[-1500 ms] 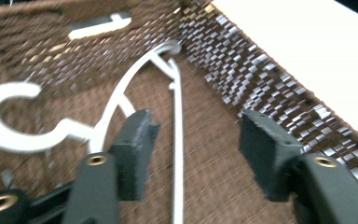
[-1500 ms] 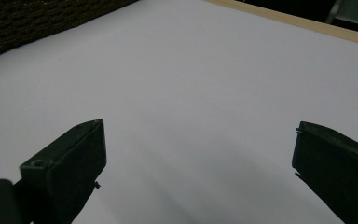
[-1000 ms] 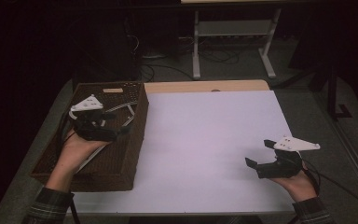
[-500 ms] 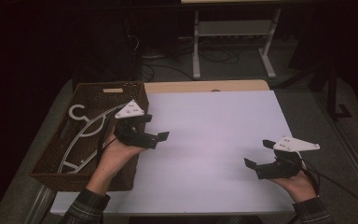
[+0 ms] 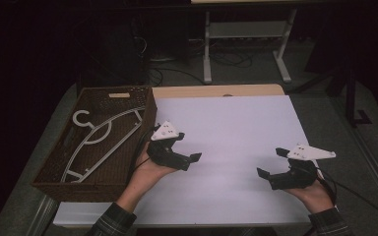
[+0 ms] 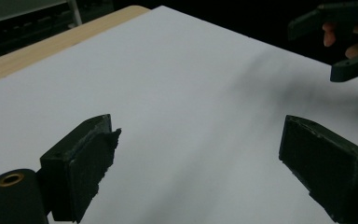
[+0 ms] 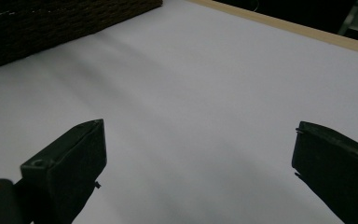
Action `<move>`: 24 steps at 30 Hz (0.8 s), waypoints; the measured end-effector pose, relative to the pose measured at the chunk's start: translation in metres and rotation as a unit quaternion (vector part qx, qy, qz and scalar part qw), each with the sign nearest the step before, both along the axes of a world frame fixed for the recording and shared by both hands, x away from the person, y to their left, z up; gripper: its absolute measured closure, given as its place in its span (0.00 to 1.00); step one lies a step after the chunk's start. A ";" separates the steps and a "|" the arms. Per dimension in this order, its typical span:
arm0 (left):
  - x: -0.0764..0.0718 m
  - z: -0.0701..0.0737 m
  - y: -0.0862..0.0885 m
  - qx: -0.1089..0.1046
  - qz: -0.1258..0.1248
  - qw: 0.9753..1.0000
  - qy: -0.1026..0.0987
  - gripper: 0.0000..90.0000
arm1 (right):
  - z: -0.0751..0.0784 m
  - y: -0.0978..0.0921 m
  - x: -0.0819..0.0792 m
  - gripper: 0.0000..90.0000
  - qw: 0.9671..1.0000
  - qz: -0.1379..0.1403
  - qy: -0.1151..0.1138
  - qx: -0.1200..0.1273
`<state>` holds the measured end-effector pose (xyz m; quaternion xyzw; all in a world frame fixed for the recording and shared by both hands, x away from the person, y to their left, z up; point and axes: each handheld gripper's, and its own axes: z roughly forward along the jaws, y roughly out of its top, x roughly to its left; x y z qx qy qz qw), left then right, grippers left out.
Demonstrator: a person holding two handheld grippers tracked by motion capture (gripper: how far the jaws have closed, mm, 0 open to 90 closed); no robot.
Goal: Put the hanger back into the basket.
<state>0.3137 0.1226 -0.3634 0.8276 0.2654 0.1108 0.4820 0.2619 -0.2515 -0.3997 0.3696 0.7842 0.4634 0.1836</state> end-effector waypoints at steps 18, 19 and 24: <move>-0.003 -0.040 0.004 0.001 -0.022 1.000 0.000 0.02 | -0.013 0.002 0.004 0.03 1.000 0.019 0.013 -0.004; -0.003 -0.040 0.004 0.002 -0.021 1.000 -0.001 0.02 | -0.013 0.002 0.004 0.03 1.000 0.019 0.014 -0.004; -0.004 -0.042 0.002 0.026 -0.024 0.999 -0.002 0.02 | -0.013 0.002 0.003 0.03 1.000 0.019 0.010 -0.003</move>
